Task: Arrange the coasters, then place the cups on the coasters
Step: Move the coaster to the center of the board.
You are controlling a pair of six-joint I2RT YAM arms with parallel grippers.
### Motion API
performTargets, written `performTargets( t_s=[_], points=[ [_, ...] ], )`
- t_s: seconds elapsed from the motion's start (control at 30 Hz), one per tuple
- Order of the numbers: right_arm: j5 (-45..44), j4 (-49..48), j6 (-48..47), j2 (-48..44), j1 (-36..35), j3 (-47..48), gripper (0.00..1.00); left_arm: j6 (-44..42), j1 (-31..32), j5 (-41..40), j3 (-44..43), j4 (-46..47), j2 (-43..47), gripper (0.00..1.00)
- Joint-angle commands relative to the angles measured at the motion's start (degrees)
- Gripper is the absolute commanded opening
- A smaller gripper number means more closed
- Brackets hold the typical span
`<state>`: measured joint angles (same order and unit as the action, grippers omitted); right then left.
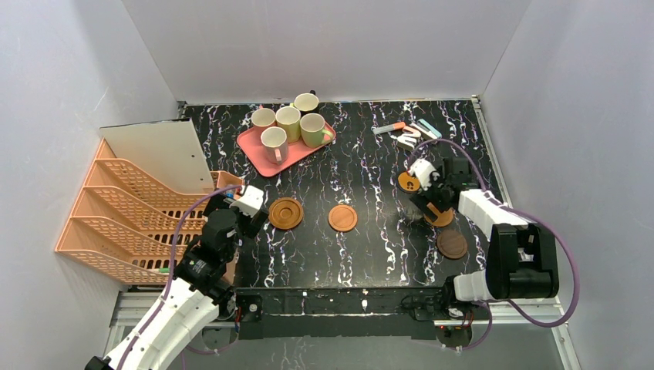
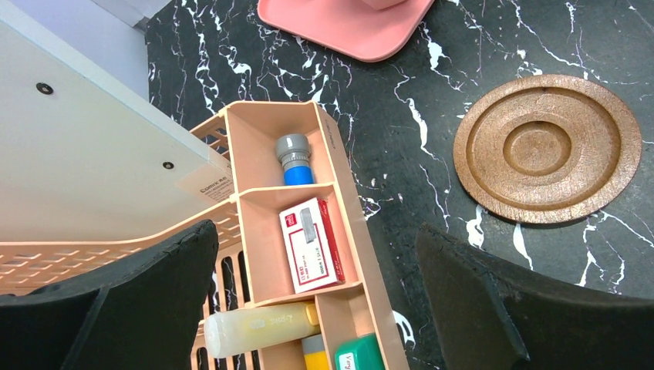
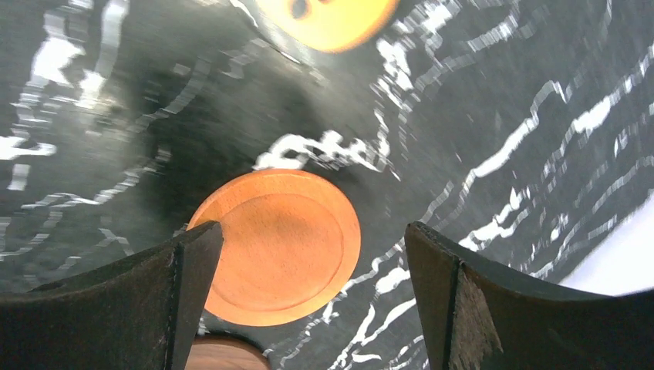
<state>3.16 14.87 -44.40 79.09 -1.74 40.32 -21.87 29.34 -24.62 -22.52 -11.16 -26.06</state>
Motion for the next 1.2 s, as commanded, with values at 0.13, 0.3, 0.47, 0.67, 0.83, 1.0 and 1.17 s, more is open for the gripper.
performTargets(
  t_s=[0.13, 0.3, 0.47, 0.67, 0.83, 1.0, 1.17],
  points=[
    [0.2, 7.9, 2.5, 4.4, -14.3, -0.9, 0.99, 0.5, -0.4, 0.0, 0.7, 0.5, 0.1, 0.98],
    [2.3, 11.5, 6.6, 10.7, -20.6, 4.8, 0.99, 0.5, -0.4, -0.1, 0.7, 0.5, 0.1, 0.98],
    [0.6, 12.5, 8.2, 13.0, -27.1, 7.0, 0.99, 0.5, -0.4, 0.1, 0.8, 0.5, 0.3, 0.98],
    [0.5, 12.8, 9.3, 13.1, -29.7, 7.0, 0.99, 0.5, -0.5, 0.3, 0.8, 0.4, 0.6, 0.98],
    [-0.4, 11.9, 8.7, 11.7, -30.0, 4.7, 0.99, 0.5, -0.5, 0.3, 0.8, 0.5, 0.4, 0.98],
    [0.1, 12.6, 8.3, 9.9, -30.0, 3.6, 0.99, 0.5, -0.5, 0.2, 0.8, 0.5, 0.4, 0.98],
    [0.6, 13.1, 8.4, 9.0, -30.0, 3.1, 0.99, 0.5, -0.5, 0.1, 0.8, 0.5, 0.3, 0.98]
  ],
)
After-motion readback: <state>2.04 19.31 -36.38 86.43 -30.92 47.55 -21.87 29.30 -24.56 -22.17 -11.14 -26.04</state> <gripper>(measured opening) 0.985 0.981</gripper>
